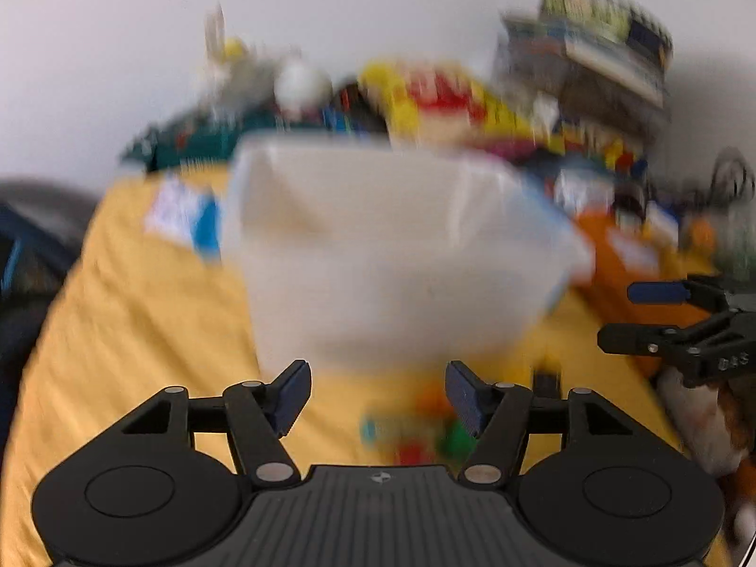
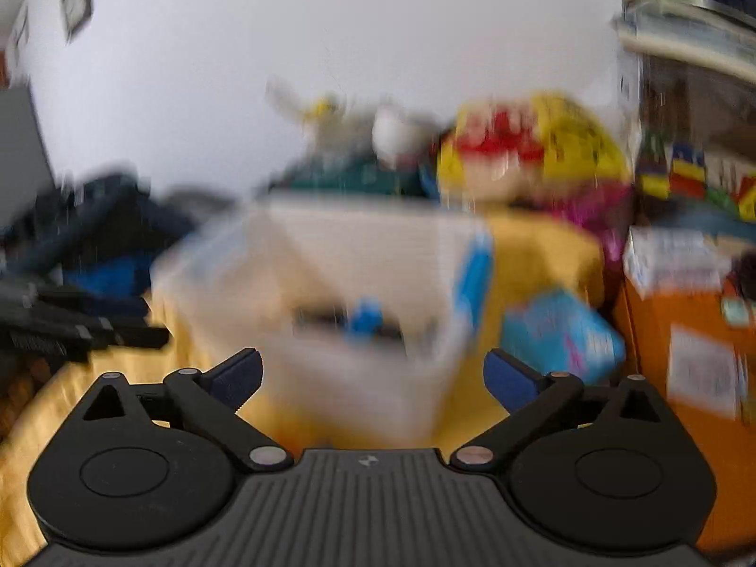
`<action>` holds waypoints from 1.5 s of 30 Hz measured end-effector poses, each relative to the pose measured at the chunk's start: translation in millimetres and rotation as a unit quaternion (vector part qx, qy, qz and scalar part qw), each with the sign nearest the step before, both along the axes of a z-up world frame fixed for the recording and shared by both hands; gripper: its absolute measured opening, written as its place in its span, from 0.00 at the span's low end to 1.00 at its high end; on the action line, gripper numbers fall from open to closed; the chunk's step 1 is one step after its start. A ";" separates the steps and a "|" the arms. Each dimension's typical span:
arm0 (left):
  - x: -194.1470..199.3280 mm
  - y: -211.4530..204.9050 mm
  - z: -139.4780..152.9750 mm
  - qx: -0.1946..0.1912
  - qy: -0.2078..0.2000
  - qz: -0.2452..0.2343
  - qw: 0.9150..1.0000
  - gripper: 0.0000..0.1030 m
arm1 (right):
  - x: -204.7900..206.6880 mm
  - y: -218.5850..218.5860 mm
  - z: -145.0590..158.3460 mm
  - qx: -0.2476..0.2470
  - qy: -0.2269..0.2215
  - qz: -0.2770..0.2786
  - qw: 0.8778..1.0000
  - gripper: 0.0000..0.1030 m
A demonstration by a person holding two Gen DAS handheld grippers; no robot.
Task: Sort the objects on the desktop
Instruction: 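Carry the wooden cube and green car into the white bin and release both, then grasp the small red block with the left gripper while the right grasps a black car, then carry the red block and black car into the white bin and release both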
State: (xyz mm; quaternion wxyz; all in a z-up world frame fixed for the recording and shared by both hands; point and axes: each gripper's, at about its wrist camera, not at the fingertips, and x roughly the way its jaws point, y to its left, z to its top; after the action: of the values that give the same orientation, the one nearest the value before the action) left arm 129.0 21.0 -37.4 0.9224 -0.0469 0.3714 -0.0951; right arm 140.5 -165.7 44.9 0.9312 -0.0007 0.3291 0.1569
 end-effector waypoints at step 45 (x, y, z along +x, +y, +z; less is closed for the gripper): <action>35.1 11.8 67.1 -0.007 -0.026 -0.011 1.000 0.21 | 8.6 18.4 41.0 0.027 -0.028 0.003 0.999 0.61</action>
State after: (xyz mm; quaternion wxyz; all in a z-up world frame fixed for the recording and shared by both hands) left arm 164.1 32.8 29.7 0.9303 -0.0469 0.3467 -0.1097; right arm 149.1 -147.3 85.9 0.9392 0.0188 0.2988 0.1681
